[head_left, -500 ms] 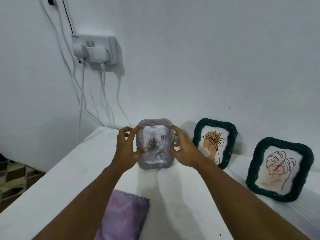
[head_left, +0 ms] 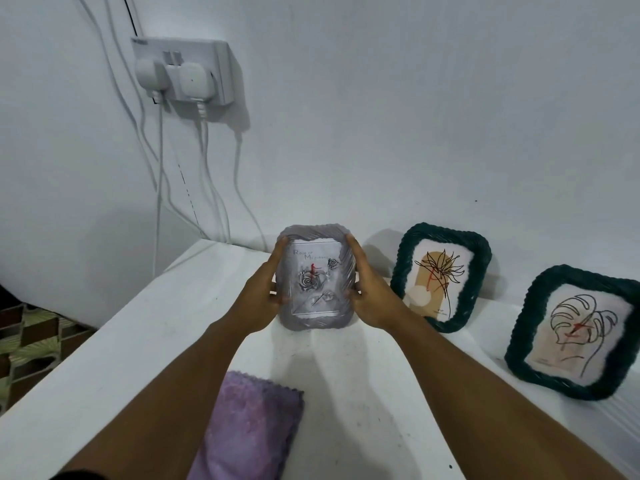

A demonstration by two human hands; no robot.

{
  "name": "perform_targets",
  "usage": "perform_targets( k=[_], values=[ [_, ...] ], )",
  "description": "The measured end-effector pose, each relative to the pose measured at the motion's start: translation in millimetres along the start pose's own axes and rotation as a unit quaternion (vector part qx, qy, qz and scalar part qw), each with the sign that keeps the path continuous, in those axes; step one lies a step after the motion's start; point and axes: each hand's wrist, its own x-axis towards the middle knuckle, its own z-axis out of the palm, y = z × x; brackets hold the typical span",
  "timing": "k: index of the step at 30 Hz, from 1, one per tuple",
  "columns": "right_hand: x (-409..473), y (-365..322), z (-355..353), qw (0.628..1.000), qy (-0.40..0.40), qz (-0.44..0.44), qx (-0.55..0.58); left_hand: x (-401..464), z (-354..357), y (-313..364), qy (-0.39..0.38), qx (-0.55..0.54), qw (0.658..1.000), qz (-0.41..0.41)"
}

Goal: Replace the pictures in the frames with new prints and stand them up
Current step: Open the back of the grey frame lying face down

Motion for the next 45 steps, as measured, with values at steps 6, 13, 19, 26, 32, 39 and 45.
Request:
perform_targets(
  k=[6, 13, 19, 26, 32, 39, 45],
  values=[
    [-21.4, -2.9, -2.7, 0.999, 0.038, 0.0, -0.005, -12.1, -5.5, 8.5, -0.009, 0.008, 1.0, -0.007],
    [-82.2, -3.7, -21.6, 0.979, 0.085, -0.012, 0.185, -36.0, 6.8, 38.3, -0.091, -0.117, 0.989, -0.02],
    [-133.1, 4.6, -31.9, 0.953, 0.127, -0.009, 0.275, -61.3, 42.1, 58.3, -0.143, -0.216, 0.966, -0.02],
    [-187.7, 18.2, -28.4, 0.948, 0.176, 0.015, 0.265, -90.9, 74.0, 66.3, -0.197, -0.261, 0.944, -0.032],
    [-214.6, 33.9, -22.5, 0.922, 0.17, 0.103, 0.331, -110.2, 85.6, 76.2, -0.195, -0.317, 0.925, -0.075],
    [-217.9, 30.1, -21.9, 0.963, 0.124, 0.223, 0.084, -110.4, 85.8, 91.7, -0.099, -0.151, 0.98, -0.083],
    [-207.2, 4.1, -41.5, 0.955, 0.228, 0.177, 0.06, -116.6, 101.1, 129.5, -0.099, -0.023, 0.994, -0.024]
  ],
)
